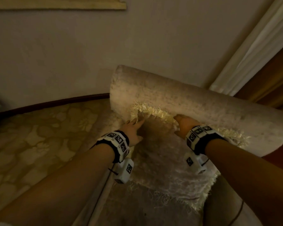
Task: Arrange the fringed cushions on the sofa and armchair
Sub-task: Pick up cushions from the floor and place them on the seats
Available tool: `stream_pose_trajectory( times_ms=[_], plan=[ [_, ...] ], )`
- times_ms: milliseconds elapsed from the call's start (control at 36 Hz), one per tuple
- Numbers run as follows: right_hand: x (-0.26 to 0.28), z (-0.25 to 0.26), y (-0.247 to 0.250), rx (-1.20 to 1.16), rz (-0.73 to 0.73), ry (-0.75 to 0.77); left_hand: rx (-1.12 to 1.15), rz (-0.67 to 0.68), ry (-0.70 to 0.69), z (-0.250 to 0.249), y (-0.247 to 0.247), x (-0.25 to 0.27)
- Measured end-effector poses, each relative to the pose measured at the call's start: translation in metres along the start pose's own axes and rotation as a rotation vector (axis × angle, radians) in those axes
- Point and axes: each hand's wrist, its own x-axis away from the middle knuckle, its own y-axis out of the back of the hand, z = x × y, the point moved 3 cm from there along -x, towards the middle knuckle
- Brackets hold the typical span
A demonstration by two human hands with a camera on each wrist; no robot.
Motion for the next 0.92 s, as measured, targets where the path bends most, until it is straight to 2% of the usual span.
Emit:
stream_pose_trajectory(
  times_ms=[222,389,444,556,917],
  plan=[
    [-0.038,0.028,-0.013,0.025,0.028,-0.054,0.043,-0.028,-0.012,0.030,-0.008,0.012],
    [-0.055,0.027,-0.042,0.000,0.134,-0.175,0.073,-0.048,0.029,0.057,-0.022,0.008],
    [-0.046,0.031,-0.044,0.064,0.076,-0.158,0.078,-0.030,0.045,0.061,-0.027,0.010],
    [-0.030,0.041,-0.044,0.177,0.105,-0.140,0.120,-0.001,0.068,0.064,-0.034,0.015],
    [0.018,0.026,-0.016,0.126,0.081,-0.030,0.136,-0.053,0.084,0.061,-0.037,0.011]
  ],
)
